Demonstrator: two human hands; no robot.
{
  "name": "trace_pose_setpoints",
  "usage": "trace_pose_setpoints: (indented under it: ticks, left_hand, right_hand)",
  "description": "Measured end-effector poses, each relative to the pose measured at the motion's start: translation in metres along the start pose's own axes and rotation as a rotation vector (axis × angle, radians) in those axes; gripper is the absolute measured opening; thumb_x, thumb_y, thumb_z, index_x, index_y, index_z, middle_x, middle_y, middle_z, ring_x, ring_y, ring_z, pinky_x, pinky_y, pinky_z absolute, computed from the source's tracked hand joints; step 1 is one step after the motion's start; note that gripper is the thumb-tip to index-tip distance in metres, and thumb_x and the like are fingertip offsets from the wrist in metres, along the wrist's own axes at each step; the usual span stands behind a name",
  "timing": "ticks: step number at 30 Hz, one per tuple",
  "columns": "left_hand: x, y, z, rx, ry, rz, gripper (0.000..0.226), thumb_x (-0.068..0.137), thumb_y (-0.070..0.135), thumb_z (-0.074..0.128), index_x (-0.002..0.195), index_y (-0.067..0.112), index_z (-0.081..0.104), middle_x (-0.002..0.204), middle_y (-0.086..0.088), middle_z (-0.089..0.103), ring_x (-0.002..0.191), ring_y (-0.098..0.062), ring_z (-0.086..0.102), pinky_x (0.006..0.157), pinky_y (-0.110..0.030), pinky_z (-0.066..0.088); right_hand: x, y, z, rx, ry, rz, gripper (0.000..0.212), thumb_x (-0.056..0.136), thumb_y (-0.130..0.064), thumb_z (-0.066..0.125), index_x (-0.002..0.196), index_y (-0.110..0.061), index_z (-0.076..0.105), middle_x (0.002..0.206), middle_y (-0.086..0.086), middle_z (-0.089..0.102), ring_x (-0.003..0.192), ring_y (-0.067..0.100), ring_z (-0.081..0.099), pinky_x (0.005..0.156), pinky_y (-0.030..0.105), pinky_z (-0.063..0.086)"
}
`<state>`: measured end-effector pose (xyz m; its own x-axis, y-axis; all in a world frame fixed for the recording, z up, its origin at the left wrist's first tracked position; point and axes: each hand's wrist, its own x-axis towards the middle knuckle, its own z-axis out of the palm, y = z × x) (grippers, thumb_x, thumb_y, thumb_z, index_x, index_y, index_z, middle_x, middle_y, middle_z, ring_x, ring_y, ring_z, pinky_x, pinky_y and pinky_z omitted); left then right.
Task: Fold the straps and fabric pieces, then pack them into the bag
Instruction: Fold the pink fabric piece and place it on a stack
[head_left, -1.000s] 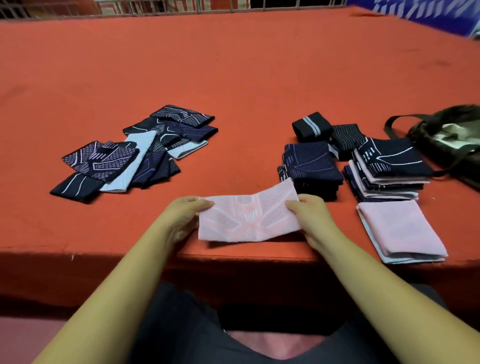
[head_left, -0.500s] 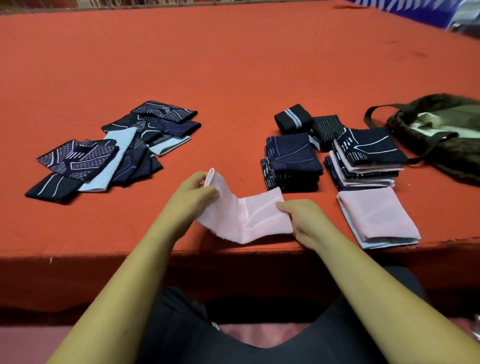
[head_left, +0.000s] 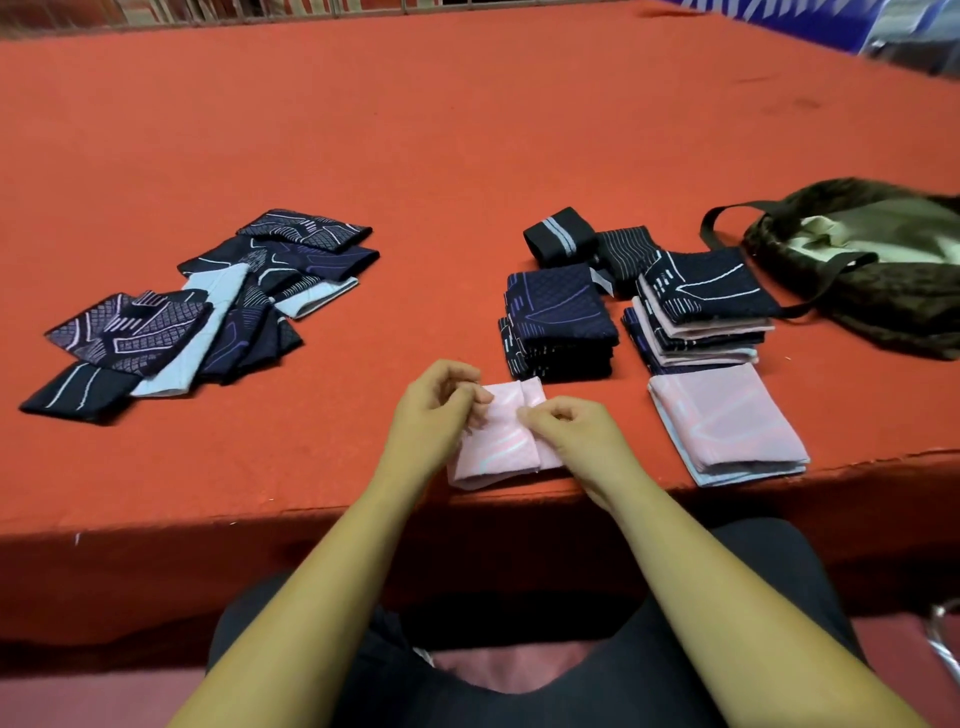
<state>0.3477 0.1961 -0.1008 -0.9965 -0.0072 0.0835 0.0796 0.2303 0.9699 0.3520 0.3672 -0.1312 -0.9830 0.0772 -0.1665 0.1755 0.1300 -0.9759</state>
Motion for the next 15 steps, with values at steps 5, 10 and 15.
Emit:
trace_pose_setpoints:
  ticks: [5, 10, 15]
  left_hand:
    - [-0.008, -0.04, -0.004, 0.552, 0.001, 0.127, 0.047, 0.097, 0.019, 0.055, 0.141, 0.006, 0.046, 0.143, -0.009, 0.05, 0.134, -0.024, 0.044, 0.114, -0.034, 0.031]
    - [-0.01, -0.053, 0.008, 0.85, -0.032, 0.107, 0.063, 0.103, 0.044, 0.033, 0.156, 0.01, 0.02, 0.162, -0.005, 0.026, 0.151, -0.019, 0.017, 0.121, -0.035, 0.017]
    - [-0.009, -0.055, 0.015, 0.941, -0.045, 0.068, 0.065, 0.103, 0.045, 0.027, 0.157, 0.013, 0.013, 0.165, -0.002, 0.018, 0.153, -0.018, 0.008, 0.123, -0.035, 0.009]
  right_hand:
    - [-0.002, 0.0, 0.008, -0.213, 0.145, -0.061, 0.015, 0.087, -0.013, 0.059, 0.073, -0.008, 0.061, 0.066, -0.006, 0.056, 0.064, 0.009, 0.046, 0.06, 0.03, 0.036]
    - [-0.001, 0.001, 0.008, -0.243, 0.216, -0.035, 0.012, 0.092, -0.015, 0.051, 0.08, -0.011, 0.05, 0.073, -0.003, 0.053, 0.071, 0.017, 0.046, 0.064, 0.033, 0.033]
    - [0.002, 0.001, 0.012, -0.153, 0.228, 0.01, 0.018, 0.092, -0.021, 0.062, 0.103, -0.009, 0.055, 0.084, -0.004, 0.061, 0.081, 0.016, 0.057, 0.068, 0.027, 0.039]
